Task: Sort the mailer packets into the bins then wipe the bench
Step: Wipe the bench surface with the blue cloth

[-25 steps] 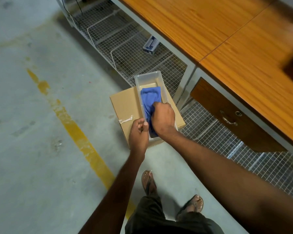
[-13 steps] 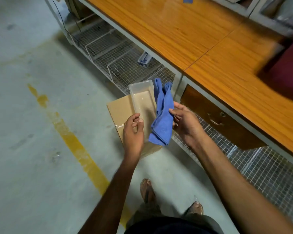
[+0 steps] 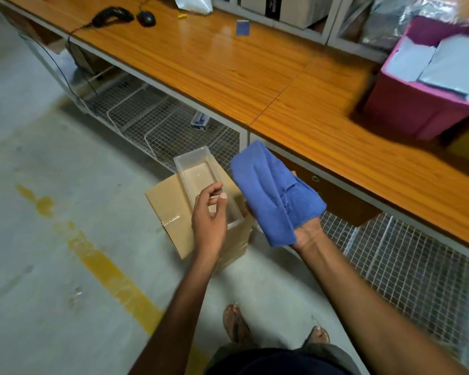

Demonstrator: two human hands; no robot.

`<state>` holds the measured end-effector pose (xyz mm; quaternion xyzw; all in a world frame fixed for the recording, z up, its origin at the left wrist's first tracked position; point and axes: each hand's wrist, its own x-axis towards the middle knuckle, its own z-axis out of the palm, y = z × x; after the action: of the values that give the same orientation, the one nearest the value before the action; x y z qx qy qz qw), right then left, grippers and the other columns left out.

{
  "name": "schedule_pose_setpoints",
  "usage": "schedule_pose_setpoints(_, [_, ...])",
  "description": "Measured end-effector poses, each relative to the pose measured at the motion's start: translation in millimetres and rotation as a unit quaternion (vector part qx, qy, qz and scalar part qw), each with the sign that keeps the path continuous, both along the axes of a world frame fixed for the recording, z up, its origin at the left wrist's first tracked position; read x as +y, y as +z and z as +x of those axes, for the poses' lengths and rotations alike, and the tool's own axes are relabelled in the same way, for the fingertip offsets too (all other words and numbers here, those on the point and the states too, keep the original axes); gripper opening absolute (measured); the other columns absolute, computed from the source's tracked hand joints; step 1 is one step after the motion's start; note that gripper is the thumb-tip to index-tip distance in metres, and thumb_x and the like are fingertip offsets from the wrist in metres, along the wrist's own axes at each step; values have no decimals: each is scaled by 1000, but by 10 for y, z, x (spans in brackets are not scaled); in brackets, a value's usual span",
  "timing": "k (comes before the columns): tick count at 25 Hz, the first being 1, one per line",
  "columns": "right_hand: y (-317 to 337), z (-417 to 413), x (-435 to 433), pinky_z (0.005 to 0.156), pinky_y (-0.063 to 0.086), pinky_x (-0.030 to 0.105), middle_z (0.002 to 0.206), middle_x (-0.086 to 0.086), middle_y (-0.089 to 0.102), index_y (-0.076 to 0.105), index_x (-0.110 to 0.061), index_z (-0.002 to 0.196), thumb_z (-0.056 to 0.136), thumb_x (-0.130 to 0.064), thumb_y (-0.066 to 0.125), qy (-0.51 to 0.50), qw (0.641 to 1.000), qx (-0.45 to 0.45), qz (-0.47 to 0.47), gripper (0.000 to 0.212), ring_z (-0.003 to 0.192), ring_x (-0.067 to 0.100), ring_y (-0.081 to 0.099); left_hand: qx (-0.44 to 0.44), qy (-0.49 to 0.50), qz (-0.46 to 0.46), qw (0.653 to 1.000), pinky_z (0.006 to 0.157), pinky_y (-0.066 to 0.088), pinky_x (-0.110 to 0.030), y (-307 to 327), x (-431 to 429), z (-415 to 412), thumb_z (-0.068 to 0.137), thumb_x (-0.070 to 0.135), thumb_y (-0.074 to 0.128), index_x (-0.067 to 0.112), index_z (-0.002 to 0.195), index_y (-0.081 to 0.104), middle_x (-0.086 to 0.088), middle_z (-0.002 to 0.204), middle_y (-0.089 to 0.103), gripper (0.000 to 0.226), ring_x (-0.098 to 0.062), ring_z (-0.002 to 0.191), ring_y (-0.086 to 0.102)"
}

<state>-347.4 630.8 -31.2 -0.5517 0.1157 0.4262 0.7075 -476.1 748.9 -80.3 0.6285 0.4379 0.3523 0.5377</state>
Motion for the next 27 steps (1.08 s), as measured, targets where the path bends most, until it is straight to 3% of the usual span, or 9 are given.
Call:
schedule_pose_setpoints(4, [107, 26, -46, 70, 61, 33, 94, 8, 76, 63, -14, 123, 103, -20, 54, 58, 994, 30, 90, 22, 79, 21, 74, 6, -22, 0, 1000, 74, 43, -6, 10, -126, 77, 102, 19, 59, 23, 123, 67, 6, 119, 68, 22, 3, 98, 59])
schedule_pose_setpoints(6, [24, 64, -139, 78, 61, 37, 108, 7, 76, 56, -22, 139, 91, 2, 64, 140, 986, -92, 17, 54, 88, 23, 74, 24, -39, -4, 999, 76, 43, -7, -11, -223, 120, 102, 22, 59, 27, 123, 67, 10, 118, 68, 22, 5, 98, 59])
schedule_pose_setpoints(9, [-93, 111, -493, 91, 57, 38, 117, -9, 71, 62, -37, 130, 87, 10, 56, 161, 924, -328, -111, 64, 103, 11, 70, 40, -73, -7, 997, 78, 44, -5, 13, -442, 261, 103, 22, 59, 27, 124, 66, 13, 118, 66, 23, 13, 98, 57])
schedule_pose_setpoints(13, [-113, 296, -1120, 70, 50, 22, 114, -19, 70, 62, -41, 136, 86, 5, 51, 152, 842, -478, -198, 69, 79, -3, 62, 36, -131, -12, 991, 76, 44, -2, 70, -868, 521, 104, 21, 58, 25, 125, 64, 10, 118, 65, 23, 12, 97, 58])
schedule_pose_setpoints(15, [-50, 372, -1523, 83, 47, 13, 122, -24, 62, 62, -36, 137, 84, 11, 51, 159, 791, -539, -243, 72, 99, -7, 59, 39, -161, -14, 986, 73, 44, -3, 106, -1162, 673, 104, 23, 58, 30, 124, 63, 9, 118, 65, 22, 5, 101, 60])
schedule_pose_setpoints(18, [-57, 557, -2205, 107, 38, 20, 134, -20, 58, 62, -32, 138, 80, 16, 49, 161, 751, -577, -278, 76, 123, -4, 49, 46, -207, -16, 977, 70, 43, 0, 162, -1727, 947, 104, 17, 58, 32, 124, 61, 12, 121, 63, 25, 11, 98, 57])
schedule_pose_setpoints(21, [-48, 732, -2912, 94, 47, 17, 124, -22, 63, 67, -30, 132, 80, 16, 48, 119, 788, -532, -286, 72, 109, -4, 60, 44, -255, -26, 966, 78, 45, -4, 181, -2325, 1245, 104, 10, 54, 29, 127, 61, 15, 126, 63, 31, 12, 106, 57])
schedule_pose_setpoints(24, [19, 929, -3595, 61, 49, 16, 89, -15, 75, 74, -22, 119, 88, 16, 49, 22, 904, -375, -204, 55, 70, -3, 65, 34, -278, -33, 959, 86, 47, -9, 137, -2898, 1591, 103, 7, 55, 27, 126, 63, 13, 123, 66, 31, 13, 104, 60])
schedule_pose_setpoints(27, [46, 1182, -4188, 65, 53, 23, 93, 0, 78, 73, -15, 110, 85, 20, 54, -96, 956, -240, -136, 46, 76, 9, 71, 14, -309, -30, 950, 91, 46, -14, 118, -3396, 1933, 101, 3, 57, 26, 123, 63, 11, 121, 68, 32, 10, 103, 63])
